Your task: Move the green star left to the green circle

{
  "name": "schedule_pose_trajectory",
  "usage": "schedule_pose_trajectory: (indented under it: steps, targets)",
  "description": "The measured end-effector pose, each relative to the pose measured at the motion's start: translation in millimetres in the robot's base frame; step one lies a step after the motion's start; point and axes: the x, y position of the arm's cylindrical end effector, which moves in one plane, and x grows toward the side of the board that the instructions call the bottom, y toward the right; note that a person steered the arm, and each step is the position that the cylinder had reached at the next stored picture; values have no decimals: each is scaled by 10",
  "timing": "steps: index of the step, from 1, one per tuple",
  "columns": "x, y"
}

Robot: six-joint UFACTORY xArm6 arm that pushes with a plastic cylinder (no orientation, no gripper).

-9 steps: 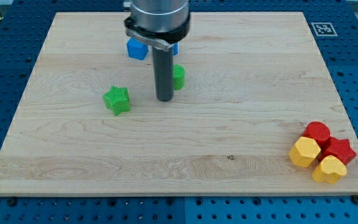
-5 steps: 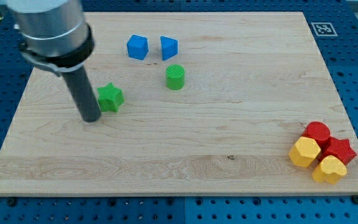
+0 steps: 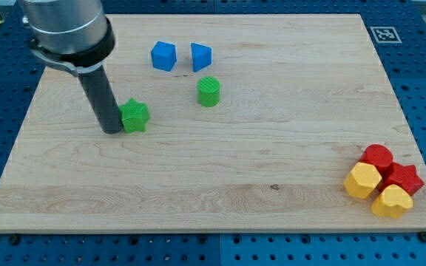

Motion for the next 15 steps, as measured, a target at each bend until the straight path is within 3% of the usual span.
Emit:
schedule_pose_trajectory:
  steps: [3,8,11,13,15]
  targets:
    - [-233,207]
    - [-16,747]
    - [-180,747]
    - [-516,747]
    - [-332,762]
